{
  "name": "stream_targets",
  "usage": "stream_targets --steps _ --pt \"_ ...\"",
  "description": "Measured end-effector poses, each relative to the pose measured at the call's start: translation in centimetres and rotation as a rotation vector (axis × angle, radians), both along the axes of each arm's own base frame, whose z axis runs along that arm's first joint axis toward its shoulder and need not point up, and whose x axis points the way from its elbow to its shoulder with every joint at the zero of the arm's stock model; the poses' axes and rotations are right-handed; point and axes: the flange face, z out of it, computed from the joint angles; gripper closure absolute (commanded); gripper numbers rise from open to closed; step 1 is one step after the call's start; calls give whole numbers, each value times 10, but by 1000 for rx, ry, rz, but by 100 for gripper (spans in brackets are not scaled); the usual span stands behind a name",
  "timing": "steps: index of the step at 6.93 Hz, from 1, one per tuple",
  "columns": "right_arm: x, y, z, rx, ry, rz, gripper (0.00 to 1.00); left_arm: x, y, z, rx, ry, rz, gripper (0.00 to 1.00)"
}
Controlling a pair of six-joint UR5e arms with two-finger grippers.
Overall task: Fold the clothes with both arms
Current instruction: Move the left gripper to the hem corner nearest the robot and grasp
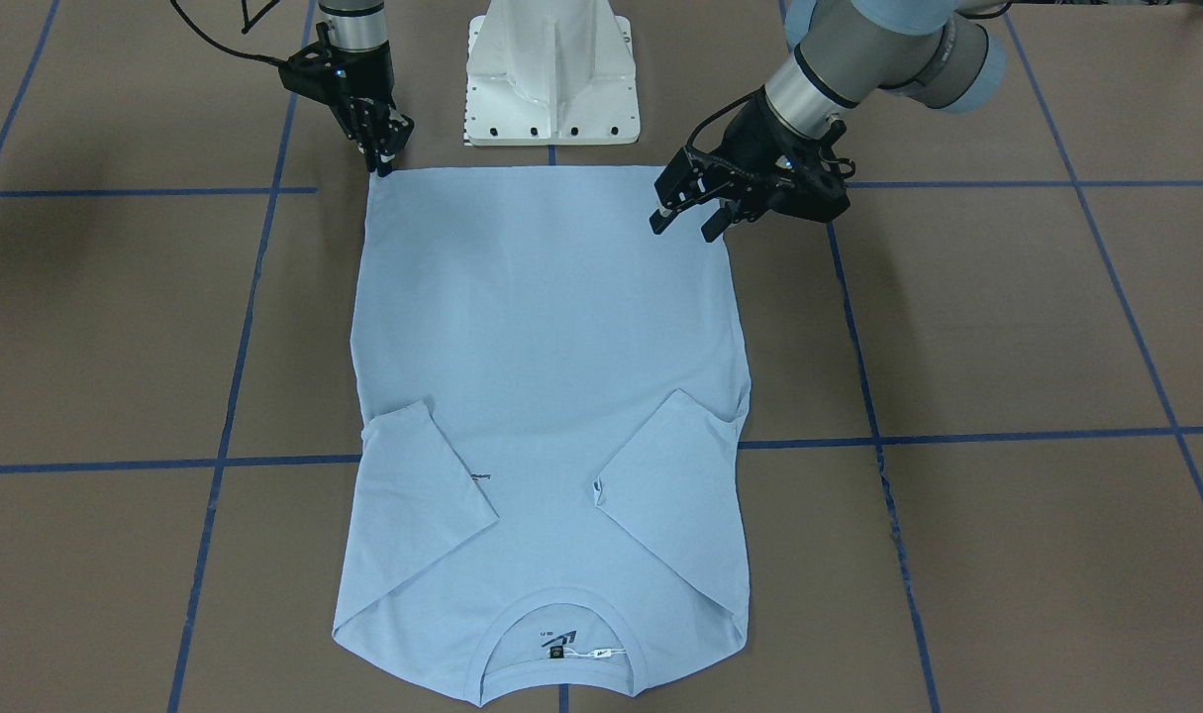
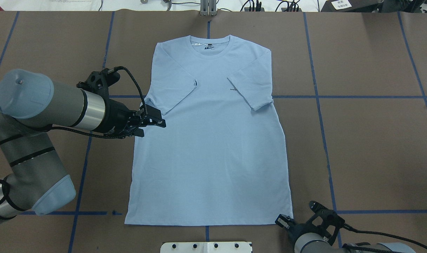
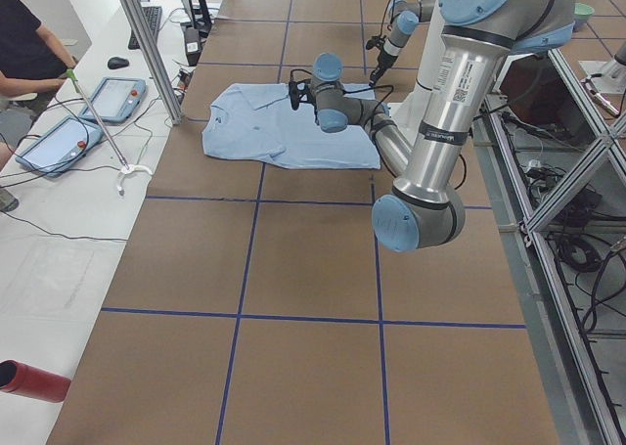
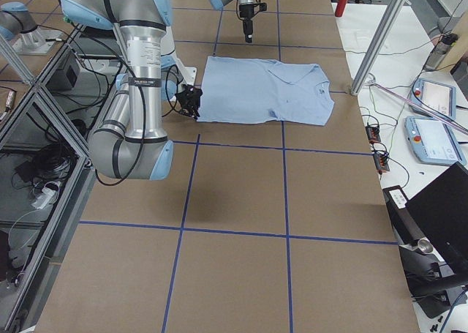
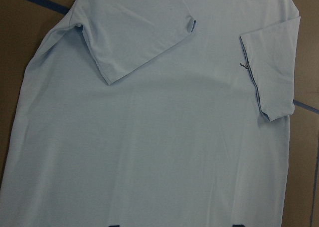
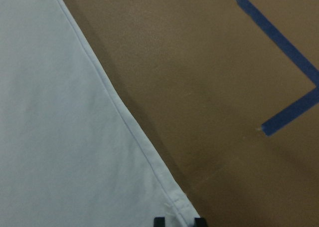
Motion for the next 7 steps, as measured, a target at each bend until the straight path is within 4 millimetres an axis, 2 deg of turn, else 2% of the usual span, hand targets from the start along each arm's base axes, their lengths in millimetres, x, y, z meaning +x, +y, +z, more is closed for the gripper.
stream_targets --steps 2,3,4,6,7 --pt "0 -1 1 1 2 2 100 0 -1 3 -2 -6 -13 20" --pt "2 -2 -1 0 -3 4 100 5 8 7 -28 -16 -7 21" --pt "6 -3 -8 -1 -16 6 100 22 42 12 -81 -57 2 23" --pt "13 -4 -20 -3 -43 6 100 56 134 14 -155 -206 -7 36" --pt "15 -5 -24 -4 -50 6 100 66 166 31 -180 -284 -14 37"
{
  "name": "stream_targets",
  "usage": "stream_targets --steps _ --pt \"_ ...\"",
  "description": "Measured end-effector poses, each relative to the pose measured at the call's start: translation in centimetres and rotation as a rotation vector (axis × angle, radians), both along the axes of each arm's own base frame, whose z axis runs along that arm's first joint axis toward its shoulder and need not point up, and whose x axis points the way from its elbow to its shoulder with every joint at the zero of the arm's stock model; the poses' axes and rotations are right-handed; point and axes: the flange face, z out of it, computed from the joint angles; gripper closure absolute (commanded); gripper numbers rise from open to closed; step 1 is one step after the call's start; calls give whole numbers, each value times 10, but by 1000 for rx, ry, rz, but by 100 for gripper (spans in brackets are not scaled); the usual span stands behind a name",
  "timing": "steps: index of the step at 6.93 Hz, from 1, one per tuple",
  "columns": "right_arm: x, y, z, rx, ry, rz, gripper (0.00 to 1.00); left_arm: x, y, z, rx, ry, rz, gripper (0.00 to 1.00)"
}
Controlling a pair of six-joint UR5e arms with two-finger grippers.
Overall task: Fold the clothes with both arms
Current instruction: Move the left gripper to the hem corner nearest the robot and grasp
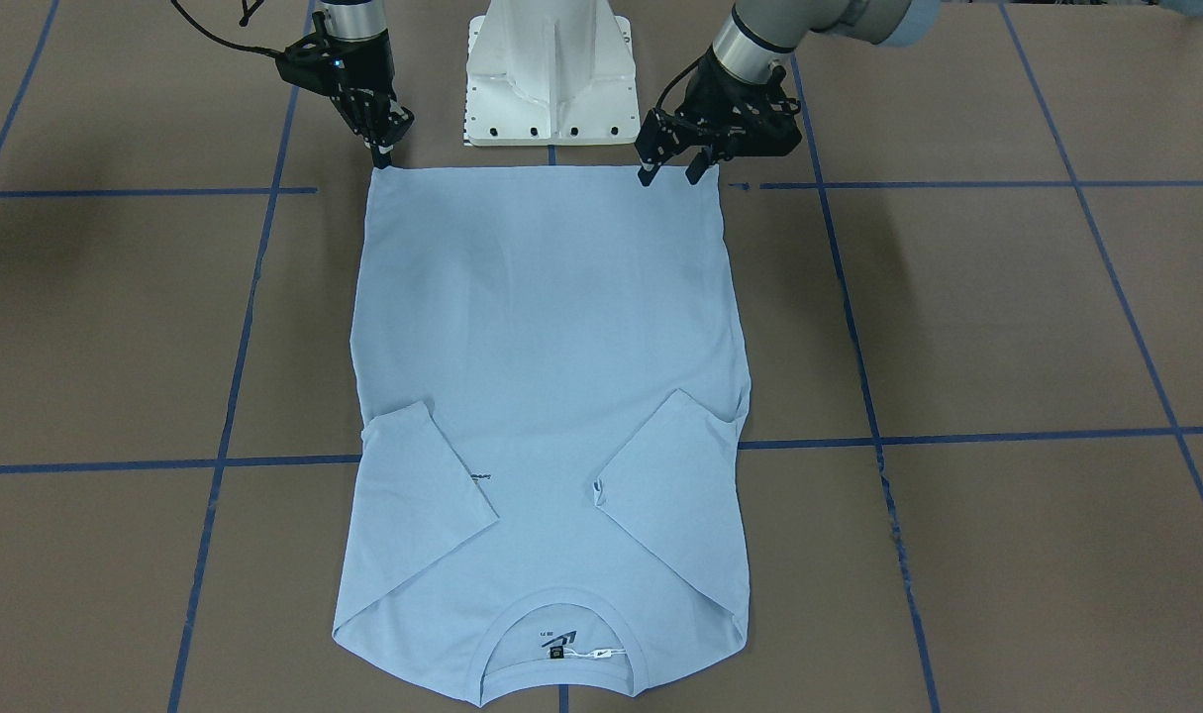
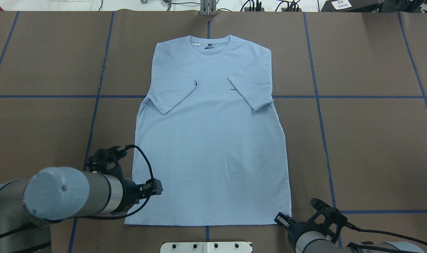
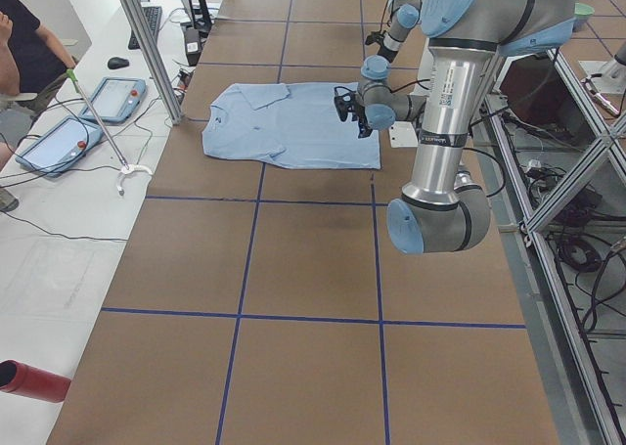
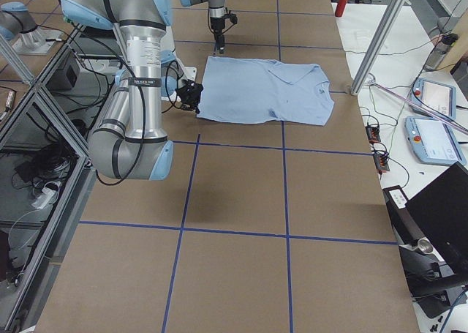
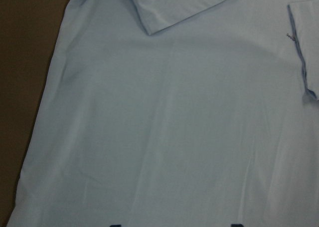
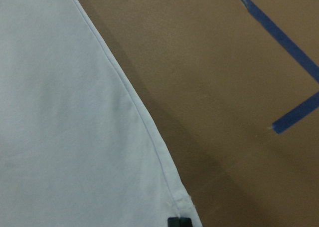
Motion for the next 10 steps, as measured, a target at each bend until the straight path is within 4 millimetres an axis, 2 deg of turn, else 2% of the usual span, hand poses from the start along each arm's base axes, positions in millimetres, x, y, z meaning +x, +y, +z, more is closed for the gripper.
stream_targets --steps 2,3,5,8,9,10 --pt "1 0 -1 0 -1 0 100 11 46 43 -18 -115 -4 40" --pt "1 0 -1 0 -1 -1 100 14 57 53 -27 -137 -2 40" --pt "0 1 0 1 13 -1 100 22 66 63 -31 -160 6 43" --pt "0 1 0 5 26 0 100 28 64 72 -8 -183 -14 45" --pt "0 0 0 6 27 1 100 30 64 74 -4 -188 -16 49" --pt "0 0 0 6 27 1 100 31 64 76 -3 -191 -16 61"
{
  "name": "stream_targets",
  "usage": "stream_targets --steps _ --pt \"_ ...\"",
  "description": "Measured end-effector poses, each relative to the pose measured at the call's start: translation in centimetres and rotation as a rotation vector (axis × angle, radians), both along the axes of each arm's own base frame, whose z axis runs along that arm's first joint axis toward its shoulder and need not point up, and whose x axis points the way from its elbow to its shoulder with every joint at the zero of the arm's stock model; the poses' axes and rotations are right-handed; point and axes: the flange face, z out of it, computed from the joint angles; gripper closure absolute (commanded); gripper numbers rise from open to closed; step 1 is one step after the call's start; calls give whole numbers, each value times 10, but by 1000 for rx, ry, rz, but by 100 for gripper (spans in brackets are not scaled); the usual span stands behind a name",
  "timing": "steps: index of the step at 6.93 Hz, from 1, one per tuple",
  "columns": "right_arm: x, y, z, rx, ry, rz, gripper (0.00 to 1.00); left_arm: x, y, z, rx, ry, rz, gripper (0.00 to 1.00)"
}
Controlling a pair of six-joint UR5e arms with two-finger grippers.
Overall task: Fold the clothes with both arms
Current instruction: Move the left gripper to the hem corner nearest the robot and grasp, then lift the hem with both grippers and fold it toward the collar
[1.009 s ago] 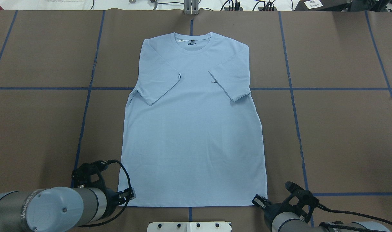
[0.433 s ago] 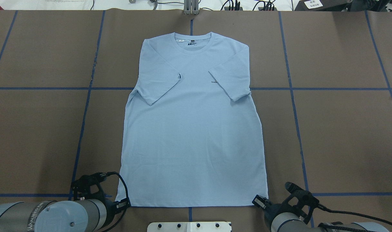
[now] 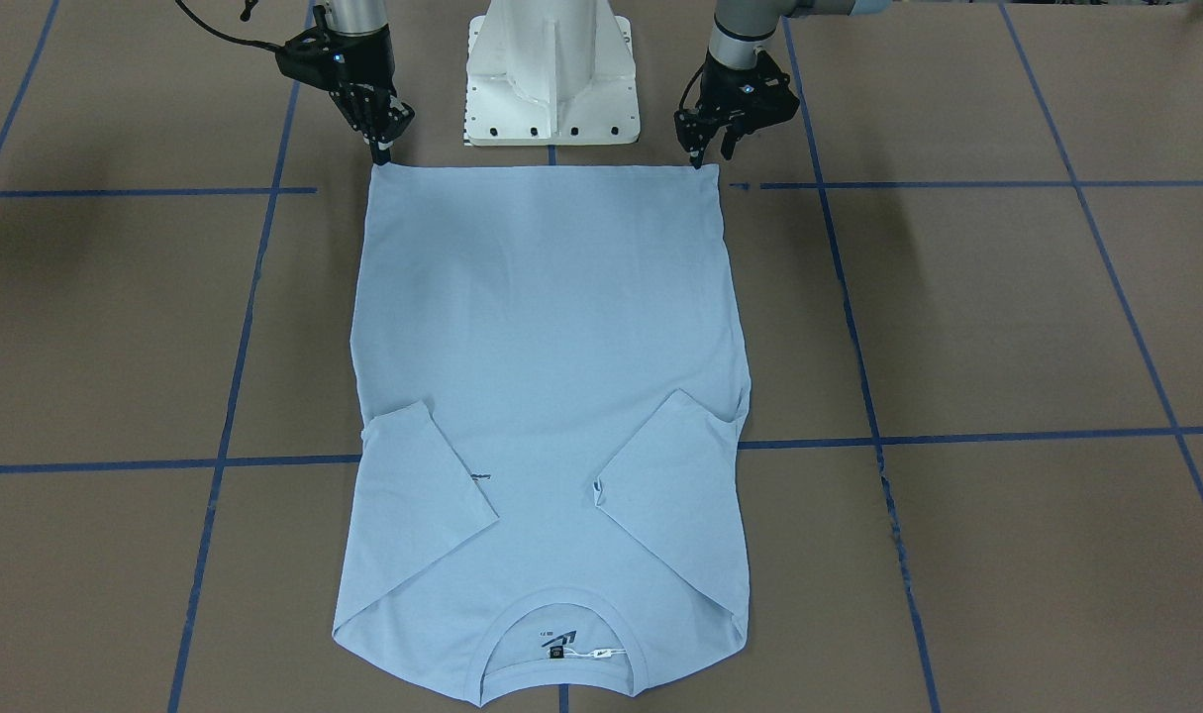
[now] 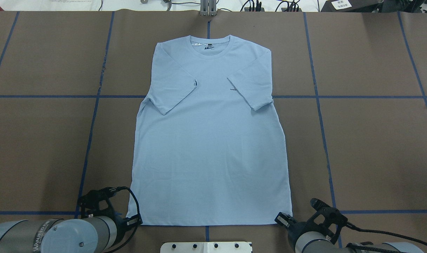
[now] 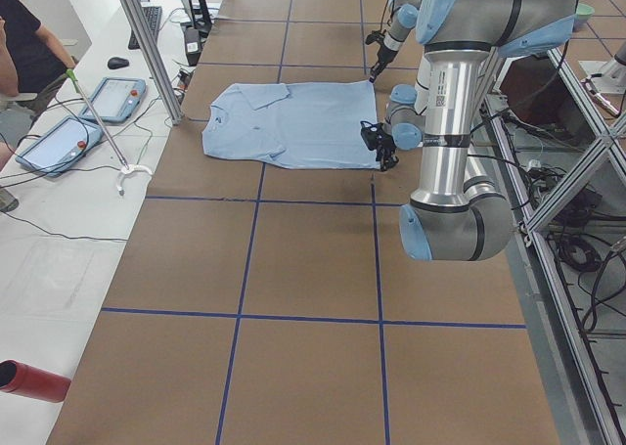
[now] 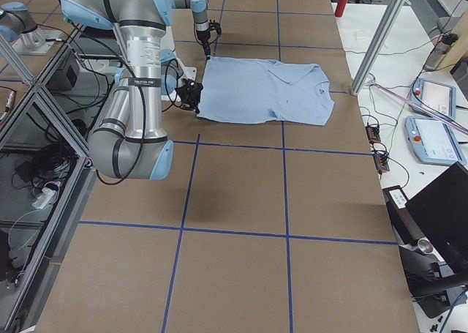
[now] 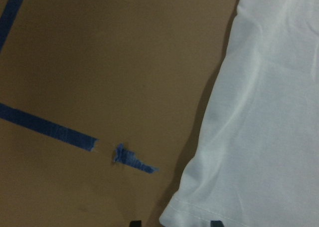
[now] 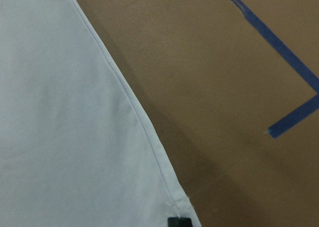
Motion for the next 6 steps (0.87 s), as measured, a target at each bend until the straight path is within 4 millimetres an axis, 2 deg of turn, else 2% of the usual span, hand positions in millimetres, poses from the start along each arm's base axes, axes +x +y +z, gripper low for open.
stream_targets --steps 1,2,4,6 --pt "0 0 0 0 1 0 100 2 0 2 0 -5 1 100" --pt "0 0 1 1 2 0 100 5 0 5 0 -11 1 100" --pt "1 0 2 1 4 1 100 9 0 -3 -3 4 2 100" --pt "2 -1 1 1 3 2 100 2 -3 -37 -7 78 -7 100"
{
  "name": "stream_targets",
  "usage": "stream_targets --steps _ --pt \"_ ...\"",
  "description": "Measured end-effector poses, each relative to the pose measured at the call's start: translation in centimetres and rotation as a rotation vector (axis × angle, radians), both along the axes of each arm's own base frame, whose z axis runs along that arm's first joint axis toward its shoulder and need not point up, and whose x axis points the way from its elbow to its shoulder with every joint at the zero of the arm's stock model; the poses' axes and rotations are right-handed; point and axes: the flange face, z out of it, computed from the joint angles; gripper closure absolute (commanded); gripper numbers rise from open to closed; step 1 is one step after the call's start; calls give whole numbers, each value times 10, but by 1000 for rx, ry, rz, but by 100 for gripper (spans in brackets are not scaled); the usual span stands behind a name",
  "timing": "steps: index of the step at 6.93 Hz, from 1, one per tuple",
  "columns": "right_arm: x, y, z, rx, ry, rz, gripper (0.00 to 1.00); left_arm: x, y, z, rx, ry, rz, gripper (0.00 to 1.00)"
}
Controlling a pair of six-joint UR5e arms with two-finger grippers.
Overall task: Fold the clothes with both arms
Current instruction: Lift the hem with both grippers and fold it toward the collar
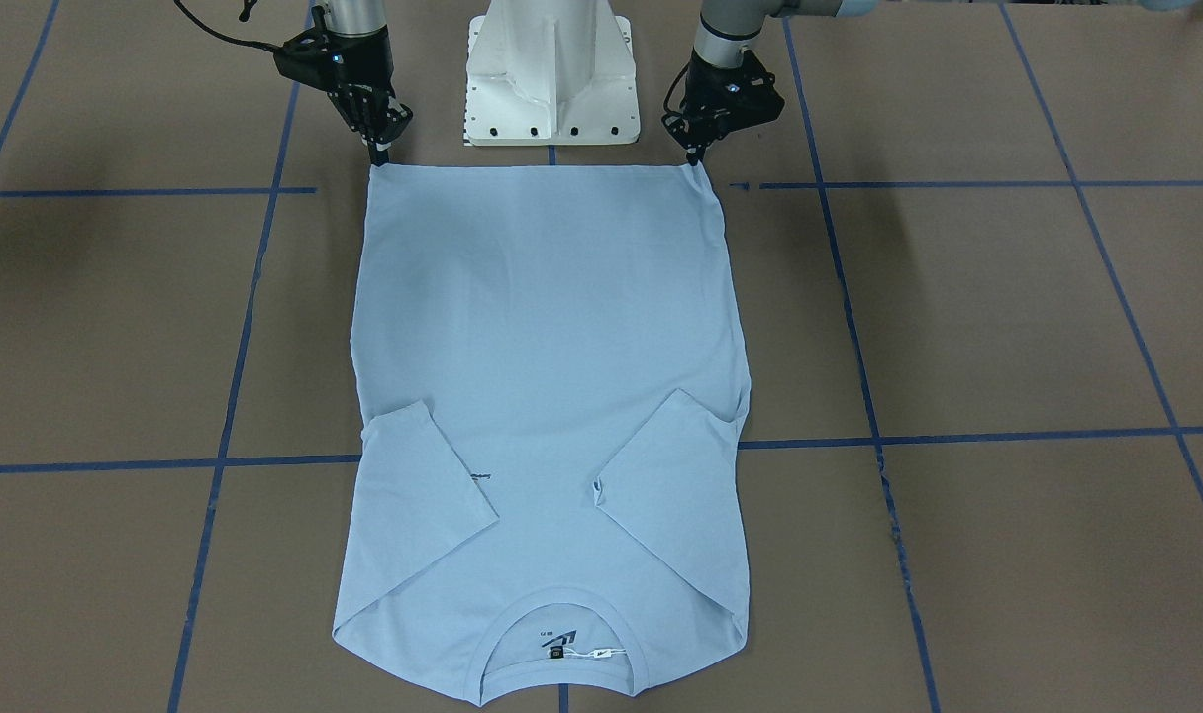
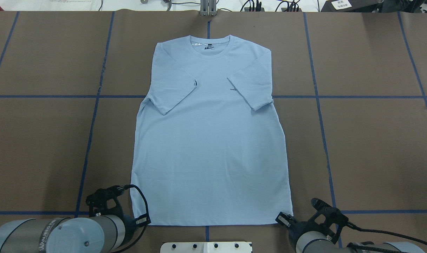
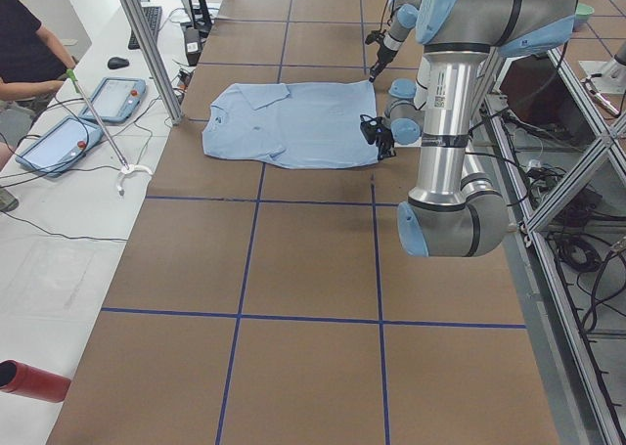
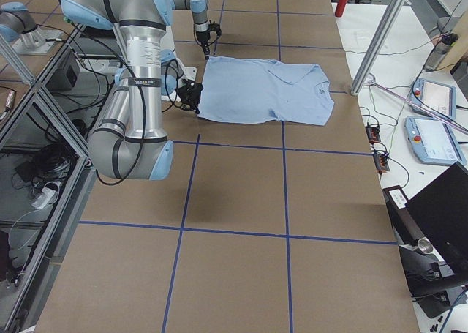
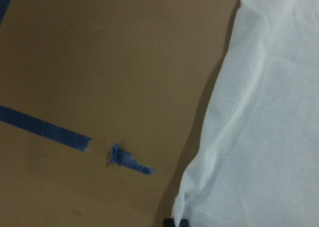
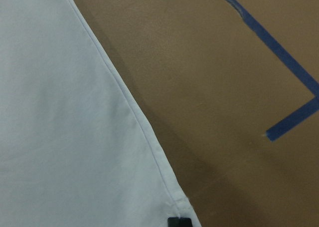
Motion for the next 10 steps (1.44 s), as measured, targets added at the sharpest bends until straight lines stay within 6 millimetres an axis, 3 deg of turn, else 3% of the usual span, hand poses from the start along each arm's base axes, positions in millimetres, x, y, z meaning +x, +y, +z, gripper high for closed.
stream_targets --steps 1,3,5,6,7,8,9,10 --pt "4 0 -1 -1 -2 -1 100 -12 0 -20 -1 46 -3 100" --pt "38 11 -13 -8 -29 -37 100 -49 5 -49 -55 124 -18 100" --pt "80 17 -41 -14 -80 -64 100 -86 14 -72 -130 162 -7 100" --pt "99 6 -58 -13 -103 -46 100 -97 11 -79 -135 168 -18 100" --pt "109 -17 -74 0 -129 -14 100 -104 -4 -82 -109 166 -38 100" --pt "111 -55 -88 30 -135 1 100 -109 -36 -87 -26 162 -64 100" --pt "103 -100 -91 59 -108 9 100 -108 -81 -91 73 141 -99 100" --pt "80 -155 -88 86 -57 25 100 -101 -134 -92 153 97 -143 100"
